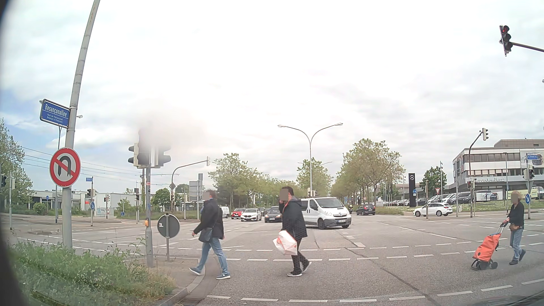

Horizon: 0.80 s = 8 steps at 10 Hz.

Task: Follow the waypoints while adhering to traffic rules and regulations

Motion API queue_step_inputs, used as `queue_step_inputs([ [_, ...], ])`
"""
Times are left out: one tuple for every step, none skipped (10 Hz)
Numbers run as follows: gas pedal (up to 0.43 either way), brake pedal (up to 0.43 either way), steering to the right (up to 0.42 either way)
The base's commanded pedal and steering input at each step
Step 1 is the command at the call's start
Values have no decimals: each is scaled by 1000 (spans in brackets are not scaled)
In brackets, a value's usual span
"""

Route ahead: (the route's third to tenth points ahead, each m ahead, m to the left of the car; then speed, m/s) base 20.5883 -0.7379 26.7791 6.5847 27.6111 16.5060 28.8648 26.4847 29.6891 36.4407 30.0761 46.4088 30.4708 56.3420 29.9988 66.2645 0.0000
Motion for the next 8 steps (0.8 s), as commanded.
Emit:
queue_step_inputs([
  [0,244,1],
  [0,250,1],
  [0,244,1],
  [0,244,1],
  [0,244,1],
  [0,244,1],
  [0,244,1],
  [0,250,1],
])
